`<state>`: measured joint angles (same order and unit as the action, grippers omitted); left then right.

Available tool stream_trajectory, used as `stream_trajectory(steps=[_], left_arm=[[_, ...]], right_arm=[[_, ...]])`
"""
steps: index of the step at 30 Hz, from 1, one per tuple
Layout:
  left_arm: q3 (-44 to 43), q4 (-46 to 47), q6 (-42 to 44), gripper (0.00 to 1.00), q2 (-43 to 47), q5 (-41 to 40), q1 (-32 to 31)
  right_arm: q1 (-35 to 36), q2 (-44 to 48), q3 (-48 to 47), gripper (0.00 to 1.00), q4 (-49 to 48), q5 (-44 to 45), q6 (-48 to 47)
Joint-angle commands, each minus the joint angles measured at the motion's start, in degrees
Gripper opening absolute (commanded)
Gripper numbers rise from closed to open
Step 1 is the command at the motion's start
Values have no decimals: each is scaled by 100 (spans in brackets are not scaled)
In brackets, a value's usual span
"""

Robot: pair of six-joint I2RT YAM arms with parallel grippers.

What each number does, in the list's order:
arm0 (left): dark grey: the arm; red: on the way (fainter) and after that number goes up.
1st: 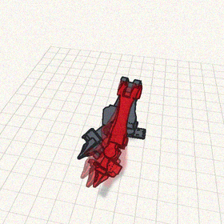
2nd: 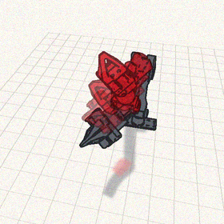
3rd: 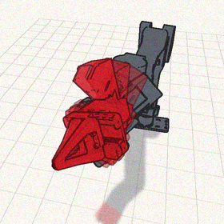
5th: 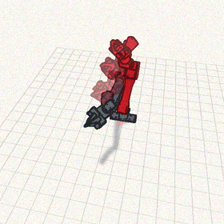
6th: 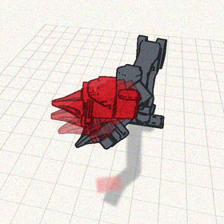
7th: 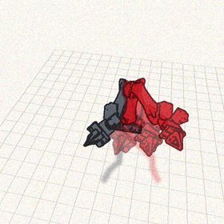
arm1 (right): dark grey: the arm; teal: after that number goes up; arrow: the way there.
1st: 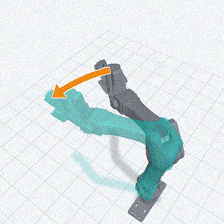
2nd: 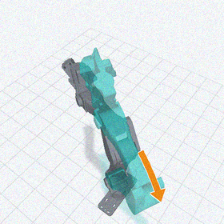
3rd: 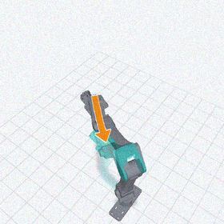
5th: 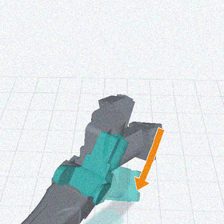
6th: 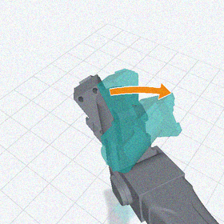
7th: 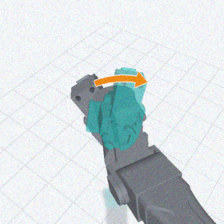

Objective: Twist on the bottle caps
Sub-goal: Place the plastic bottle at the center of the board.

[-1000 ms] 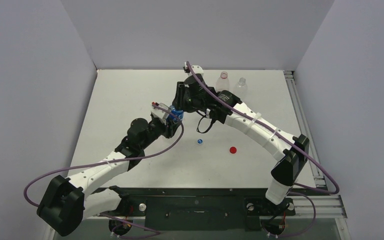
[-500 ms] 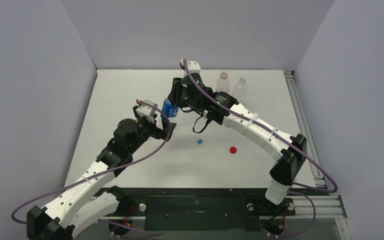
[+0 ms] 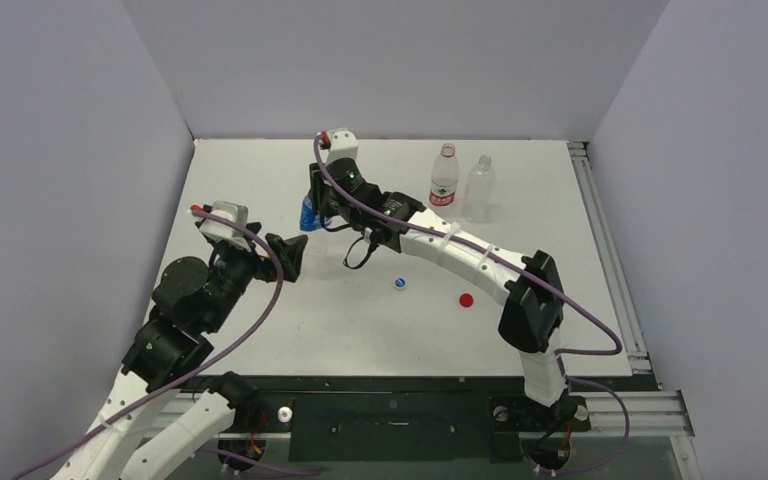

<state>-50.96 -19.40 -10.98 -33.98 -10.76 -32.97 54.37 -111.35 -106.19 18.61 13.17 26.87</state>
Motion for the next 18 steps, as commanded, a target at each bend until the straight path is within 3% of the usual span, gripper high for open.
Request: stream_trajectory(steps=[1, 18], left_arm=[[-650, -477, -170, 97, 100, -268, 28], [-1441, -956, -562, 96, 344, -792, 32]], right_arm=[[134, -277, -667, 0, -727, 611, -542], [394, -1833, -1901, 0, -1519, 777, -1625]])
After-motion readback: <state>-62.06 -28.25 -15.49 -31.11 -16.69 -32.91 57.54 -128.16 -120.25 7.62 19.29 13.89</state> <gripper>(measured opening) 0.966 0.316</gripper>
